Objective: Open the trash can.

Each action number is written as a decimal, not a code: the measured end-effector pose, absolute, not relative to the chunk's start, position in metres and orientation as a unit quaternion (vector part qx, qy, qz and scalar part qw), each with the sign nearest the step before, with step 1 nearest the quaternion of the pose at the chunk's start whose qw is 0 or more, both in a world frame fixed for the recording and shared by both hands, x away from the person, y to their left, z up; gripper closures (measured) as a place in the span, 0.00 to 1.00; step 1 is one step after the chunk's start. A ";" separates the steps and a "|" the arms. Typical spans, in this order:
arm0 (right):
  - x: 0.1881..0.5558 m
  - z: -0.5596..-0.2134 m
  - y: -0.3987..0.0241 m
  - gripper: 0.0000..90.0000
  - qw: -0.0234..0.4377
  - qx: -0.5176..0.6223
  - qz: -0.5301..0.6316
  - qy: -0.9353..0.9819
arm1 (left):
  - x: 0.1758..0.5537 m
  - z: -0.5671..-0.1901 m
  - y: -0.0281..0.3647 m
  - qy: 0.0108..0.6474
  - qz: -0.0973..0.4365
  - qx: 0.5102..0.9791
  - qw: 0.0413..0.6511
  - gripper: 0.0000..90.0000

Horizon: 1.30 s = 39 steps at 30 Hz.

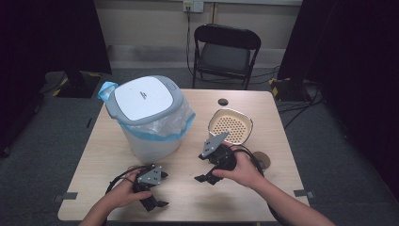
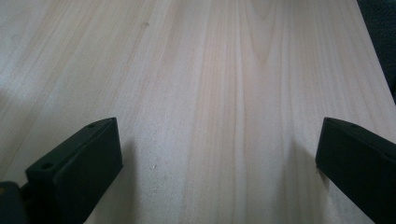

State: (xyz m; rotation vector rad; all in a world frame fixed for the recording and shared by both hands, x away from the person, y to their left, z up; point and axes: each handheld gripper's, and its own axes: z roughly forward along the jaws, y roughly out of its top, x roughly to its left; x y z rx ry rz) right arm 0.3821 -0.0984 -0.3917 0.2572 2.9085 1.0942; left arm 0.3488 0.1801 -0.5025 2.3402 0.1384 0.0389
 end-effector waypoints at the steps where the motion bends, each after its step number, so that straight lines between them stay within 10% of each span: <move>1: 0.384 -0.389 -0.098 0.23 0.011 0.085 0.352 0.932 | 0.348 -0.503 0.180 0.058 0.014 0.919 0.391 0.00; 39: 0.485 -0.306 -0.099 0.26 0.057 0.152 0.354 0.921 | 0.349 -0.502 0.180 0.055 0.019 0.919 0.391 0.00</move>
